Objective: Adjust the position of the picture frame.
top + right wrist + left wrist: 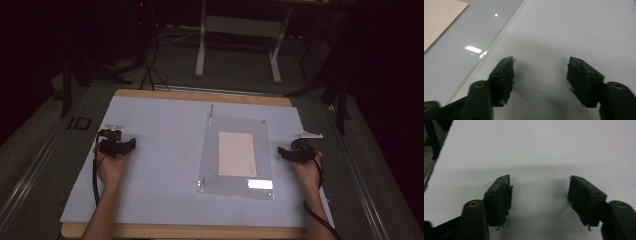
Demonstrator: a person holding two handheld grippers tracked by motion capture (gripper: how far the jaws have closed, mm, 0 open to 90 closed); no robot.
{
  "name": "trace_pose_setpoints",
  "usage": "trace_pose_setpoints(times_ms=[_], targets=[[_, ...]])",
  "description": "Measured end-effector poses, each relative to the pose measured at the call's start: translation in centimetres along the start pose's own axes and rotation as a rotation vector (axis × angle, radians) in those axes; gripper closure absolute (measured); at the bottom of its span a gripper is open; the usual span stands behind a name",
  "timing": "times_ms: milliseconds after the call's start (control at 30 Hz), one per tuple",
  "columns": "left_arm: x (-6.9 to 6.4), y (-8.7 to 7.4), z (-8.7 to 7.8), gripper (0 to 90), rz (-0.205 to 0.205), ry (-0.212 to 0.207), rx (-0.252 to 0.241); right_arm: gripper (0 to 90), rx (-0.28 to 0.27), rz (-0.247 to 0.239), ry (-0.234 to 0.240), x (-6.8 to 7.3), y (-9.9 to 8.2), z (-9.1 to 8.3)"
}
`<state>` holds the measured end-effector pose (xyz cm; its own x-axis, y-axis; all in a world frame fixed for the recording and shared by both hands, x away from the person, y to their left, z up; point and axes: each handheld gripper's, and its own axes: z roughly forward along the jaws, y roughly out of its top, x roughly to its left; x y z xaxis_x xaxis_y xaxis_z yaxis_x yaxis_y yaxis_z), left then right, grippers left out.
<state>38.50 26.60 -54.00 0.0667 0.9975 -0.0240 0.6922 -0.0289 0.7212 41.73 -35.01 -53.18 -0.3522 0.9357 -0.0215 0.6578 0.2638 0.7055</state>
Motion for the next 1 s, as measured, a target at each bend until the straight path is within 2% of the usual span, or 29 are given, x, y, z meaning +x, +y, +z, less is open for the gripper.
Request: trace_pose_setpoints(times_ms=[33, 200, 333, 467, 533, 633, 767, 900, 967, 1000], targets=[[-0.2, 0.0, -0.1, 37.9, 0.007, -0.002, -0.003, 41.6, -0.003, -0.008, 0.002, 0.1, 0.0, 0.0], [-0.9, 0.2, -0.8, 38.0, 0.056, -0.064, -0.021, 46.0, -0.004, -0.016, 0.027, 0.5, 0.0, -0.3], [-1.5, 0.2, -1.6, 39.8, 0.09, -0.092, -0.04, 49.4, -0.016, -0.055, 0.05, 1.6, 0.5, -0.5], [-1.9, 0.0, -2.7, 42.2, 0.101, -0.124, -0.081, 52.5, -0.043, -0.105, 0.071, 2.8, 1.5, -0.9], [-2.1, -0.1, -3.1, 42.5, 0.115, -0.137, -0.092, 53.3, -0.061, -0.114, 0.089, 3.4, 2.0, -1.0], [-2.4, -0.2, -3.3, 43.7, 0.118, -0.162, -0.085, 54.0, -0.084, -0.12, 0.123, 4.1, 2.8, -1.1], [-3.0, -0.2, -3.4, 48.0, 0.118, -0.208, -0.065, 54.3, -0.089, -0.164, 0.138, 5.0, 3.8, -1.0], [-3.9, -0.3, -3.4, 47.9, 0.139, -0.239, -0.059, 55.2, -0.087, -0.18, 0.168, 5.7, 4.7, -0.7], [-4.3, -0.3, -3.5, 48.0, 0.15, -0.264, -0.061, 55.5, -0.09, -0.196, 0.181, 6.2, 5.2, -0.4], [-4.5, -0.3, -3.6, 47.5, 0.159, -0.289, -0.061, 55.5, -0.09, -0.206, 0.189, 6.4, 5.4, -0.3]])
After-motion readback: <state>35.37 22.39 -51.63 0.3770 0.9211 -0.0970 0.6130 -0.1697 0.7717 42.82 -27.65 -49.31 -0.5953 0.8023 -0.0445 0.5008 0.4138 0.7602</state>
